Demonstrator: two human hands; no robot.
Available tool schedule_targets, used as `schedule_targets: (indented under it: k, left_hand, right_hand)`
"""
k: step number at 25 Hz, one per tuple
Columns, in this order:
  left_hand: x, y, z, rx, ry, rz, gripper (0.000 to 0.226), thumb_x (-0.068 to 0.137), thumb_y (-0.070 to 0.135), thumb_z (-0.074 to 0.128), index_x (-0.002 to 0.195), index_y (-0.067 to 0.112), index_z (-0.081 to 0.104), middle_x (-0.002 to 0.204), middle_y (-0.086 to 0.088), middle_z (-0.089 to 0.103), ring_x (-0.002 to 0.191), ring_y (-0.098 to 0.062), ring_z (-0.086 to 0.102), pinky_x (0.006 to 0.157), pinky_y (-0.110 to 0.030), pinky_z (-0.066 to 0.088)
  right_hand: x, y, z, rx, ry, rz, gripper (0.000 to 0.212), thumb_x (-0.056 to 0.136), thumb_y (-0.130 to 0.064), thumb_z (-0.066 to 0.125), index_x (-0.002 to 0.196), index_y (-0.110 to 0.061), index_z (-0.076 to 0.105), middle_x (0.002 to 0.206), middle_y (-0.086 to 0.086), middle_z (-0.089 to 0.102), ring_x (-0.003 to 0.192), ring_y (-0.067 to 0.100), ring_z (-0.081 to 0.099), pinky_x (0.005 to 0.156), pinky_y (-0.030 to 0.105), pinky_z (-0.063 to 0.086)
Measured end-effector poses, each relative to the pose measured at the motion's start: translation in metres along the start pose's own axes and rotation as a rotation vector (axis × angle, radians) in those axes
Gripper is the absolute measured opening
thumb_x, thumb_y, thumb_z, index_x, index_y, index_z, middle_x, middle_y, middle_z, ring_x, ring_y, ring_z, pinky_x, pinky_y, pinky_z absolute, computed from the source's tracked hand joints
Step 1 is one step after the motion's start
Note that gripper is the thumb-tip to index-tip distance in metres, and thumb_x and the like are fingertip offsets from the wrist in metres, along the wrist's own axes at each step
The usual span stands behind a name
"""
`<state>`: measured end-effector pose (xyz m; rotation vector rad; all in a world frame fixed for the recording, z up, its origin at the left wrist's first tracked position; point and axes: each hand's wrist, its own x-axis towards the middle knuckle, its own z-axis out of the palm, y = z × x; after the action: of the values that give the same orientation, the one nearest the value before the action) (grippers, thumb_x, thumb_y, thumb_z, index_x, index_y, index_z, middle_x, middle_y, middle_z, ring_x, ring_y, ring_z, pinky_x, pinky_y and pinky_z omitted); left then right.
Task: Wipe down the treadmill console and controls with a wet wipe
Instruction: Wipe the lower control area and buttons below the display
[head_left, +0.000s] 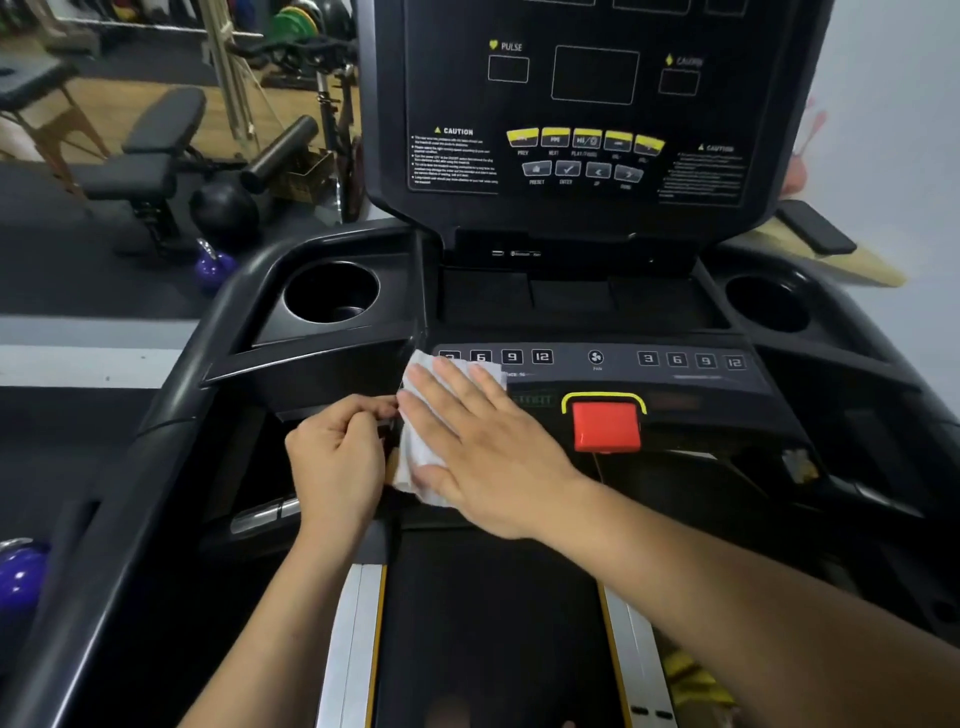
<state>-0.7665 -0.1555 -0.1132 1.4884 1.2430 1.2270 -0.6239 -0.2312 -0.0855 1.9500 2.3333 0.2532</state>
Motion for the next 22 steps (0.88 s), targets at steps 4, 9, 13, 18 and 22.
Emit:
schedule_targets:
  k: [4, 9, 13, 18, 22]
  left_hand:
    - [0.0, 0.0, 0.004, 0.0, 0.003, 0.003, 0.036, 0.072, 0.01, 0.042, 0.064, 0.028, 0.073, 0.078, 0.022, 0.073, 0.082, 0.006, 0.067, 0.07, -0.006, 0.046]
    - [0.002, 0.003, 0.005, 0.021, 0.043, -0.059, 0.035, 0.071, 0.012, 0.043, 0.063, 0.029, 0.073, 0.076, 0.021, 0.073, 0.079, 0.005, 0.067, 0.066, -0.006, 0.045]
    - [0.002, 0.002, 0.004, 0.026, 0.045, -0.015, 0.037, 0.073, 0.01, 0.044, 0.064, 0.032, 0.072, 0.072, 0.02, 0.072, 0.07, 0.005, 0.066, 0.063, -0.009, 0.046]
    - [0.001, 0.0, 0.0, -0.022, -0.001, -0.065, 0.039, 0.075, 0.005, 0.043, 0.071, 0.025, 0.076, 0.078, 0.012, 0.075, 0.079, -0.003, 0.07, 0.073, -0.021, 0.054]
    - [0.002, 0.003, 0.001, -0.001, 0.007, -0.075, 0.038, 0.073, 0.007, 0.043, 0.07, 0.025, 0.076, 0.077, 0.012, 0.075, 0.079, -0.004, 0.07, 0.074, -0.029, 0.056]
  right_hand:
    - [-0.019, 0.045, -0.001, 0.019, -0.048, 0.159, 0.074, 0.095, -0.058, 0.009, 0.154, -0.015, -0.003, 0.162, 0.005, -0.01, 0.146, 0.021, -0.02, 0.119, 0.043, -0.006]
    - [-0.012, 0.038, -0.005, 0.082, -0.071, 0.305, 0.074, 0.095, -0.057, 0.007, 0.153, -0.011, -0.004, 0.161, 0.01, -0.014, 0.145, 0.026, -0.023, 0.118, 0.047, -0.008]
    - [-0.003, -0.014, -0.005, 0.085, -0.004, 0.095, 0.07, 0.099, -0.052, 0.019, 0.154, -0.012, 0.002, 0.162, 0.006, -0.006, 0.146, 0.027, -0.019, 0.117, 0.05, -0.005]
    - [-0.034, -0.027, 0.0, 0.018, -0.016, -0.056, 0.071, 0.098, -0.052, 0.03, 0.153, -0.011, 0.012, 0.162, 0.007, 0.002, 0.148, 0.025, -0.008, 0.119, 0.048, 0.001]
    - [-0.051, -0.004, -0.004, 0.043, -0.017, 0.061, 0.067, 0.099, -0.052, 0.027, 0.154, -0.014, 0.016, 0.161, 0.003, 0.012, 0.149, 0.02, 0.002, 0.12, 0.043, 0.005]
